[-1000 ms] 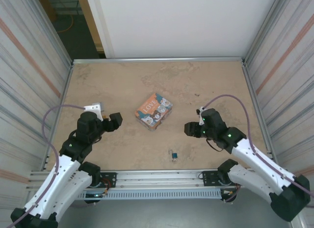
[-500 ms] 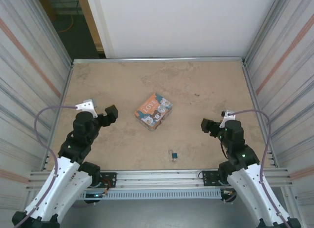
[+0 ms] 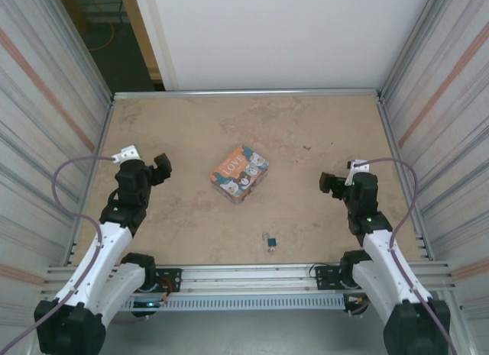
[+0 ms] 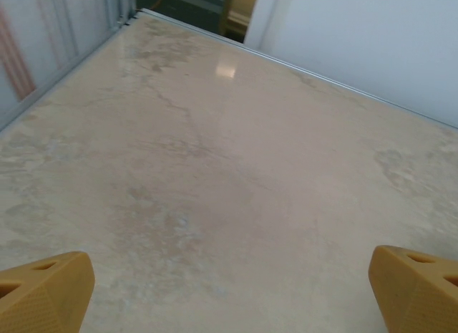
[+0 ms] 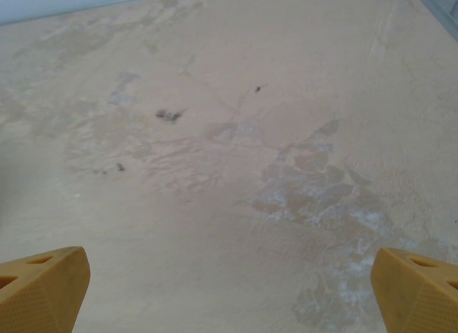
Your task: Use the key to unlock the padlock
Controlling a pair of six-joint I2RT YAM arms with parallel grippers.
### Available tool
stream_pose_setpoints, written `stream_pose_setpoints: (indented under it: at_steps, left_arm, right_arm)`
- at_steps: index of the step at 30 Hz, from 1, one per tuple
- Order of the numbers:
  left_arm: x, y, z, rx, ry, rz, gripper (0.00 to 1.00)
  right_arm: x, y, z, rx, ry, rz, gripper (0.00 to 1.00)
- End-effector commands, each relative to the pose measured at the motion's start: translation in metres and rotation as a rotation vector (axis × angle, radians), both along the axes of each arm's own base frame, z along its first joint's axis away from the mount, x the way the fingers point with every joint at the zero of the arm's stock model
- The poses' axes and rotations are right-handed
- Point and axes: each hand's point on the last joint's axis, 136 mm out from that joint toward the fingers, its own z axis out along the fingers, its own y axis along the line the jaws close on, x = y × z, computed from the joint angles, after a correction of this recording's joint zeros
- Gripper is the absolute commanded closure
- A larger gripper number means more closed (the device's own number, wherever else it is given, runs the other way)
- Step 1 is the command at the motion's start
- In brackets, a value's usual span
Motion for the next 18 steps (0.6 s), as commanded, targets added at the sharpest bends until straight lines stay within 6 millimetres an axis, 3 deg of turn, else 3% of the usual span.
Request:
stream_pose_setpoints:
  at_steps: [1,9,18]
  left_arm:
    - [0.011,0.014,0.002,0.043,-0.051,0.047,0.01]
    - [0.025,0.017,-0.017,0.128,-0.001,0.042,0.01]
    - [0.034,0.020,-0.039,0.190,0.055,0.033,0.01]
  right_arm:
    - [0.025,-0.006,0.016,-0.021,-0.107,0.014,0.01]
    - [0.060,-0.003,-0.005,-0.022,-0.131,0.050,0.01]
    - [0.071,0.003,-0.017,-0.070,-0.156,0.112,0.01]
